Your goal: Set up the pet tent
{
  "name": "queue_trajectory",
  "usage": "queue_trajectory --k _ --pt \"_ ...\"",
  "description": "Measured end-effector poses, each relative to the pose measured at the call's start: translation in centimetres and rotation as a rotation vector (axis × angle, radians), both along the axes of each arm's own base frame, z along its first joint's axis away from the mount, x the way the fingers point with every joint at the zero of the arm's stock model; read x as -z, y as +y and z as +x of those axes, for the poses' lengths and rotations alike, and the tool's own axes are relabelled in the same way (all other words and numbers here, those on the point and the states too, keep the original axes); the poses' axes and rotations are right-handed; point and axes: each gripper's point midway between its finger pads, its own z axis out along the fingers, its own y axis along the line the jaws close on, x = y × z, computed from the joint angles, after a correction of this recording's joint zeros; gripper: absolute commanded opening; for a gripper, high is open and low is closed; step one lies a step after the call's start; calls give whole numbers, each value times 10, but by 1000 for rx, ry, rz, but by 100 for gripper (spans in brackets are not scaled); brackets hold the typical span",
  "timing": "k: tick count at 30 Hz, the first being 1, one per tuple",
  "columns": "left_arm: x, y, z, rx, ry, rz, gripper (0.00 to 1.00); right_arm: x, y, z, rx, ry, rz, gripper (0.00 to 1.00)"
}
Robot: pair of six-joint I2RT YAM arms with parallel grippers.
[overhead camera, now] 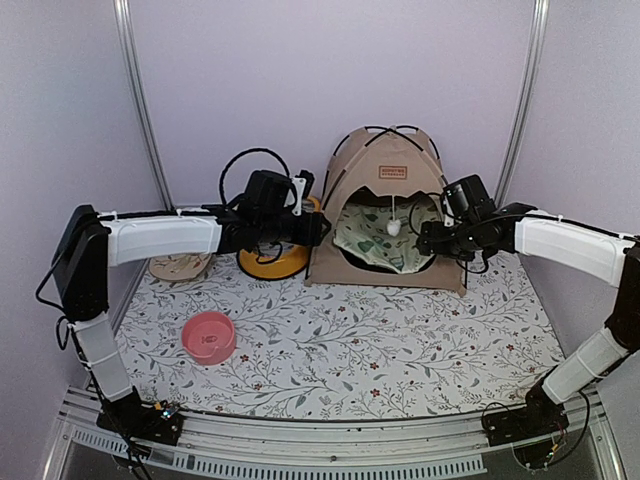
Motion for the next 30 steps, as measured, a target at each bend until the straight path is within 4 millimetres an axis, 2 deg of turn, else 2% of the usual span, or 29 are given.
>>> queue_trajectory --k 7,12,15,19,22,26,30 --pt "14 -16 24 25 -16 66 48 -14 -5 -3 13 -32 -8 71" --pt "21 -19 26 39 -19 96 37 -10 -12 -6 32 -21 -37 70" --pt "30 -21 25 56 -9 112 26 -7 -17 -9 39 -14 -40 70" --pt "35 -25 21 107 -5 126 8 2 -19 -12 34 9 -33 70" --pt "35 -32 15 151 -7 129 0 6 -17 -14 21 20 -19 69" --pt "34 -39 5 203 -9 129 0 12 -14 -17 7 34 -5 63" --pt "31 -46 -20 266 7 116 0 21 -6 -22 -26 53 28 61"
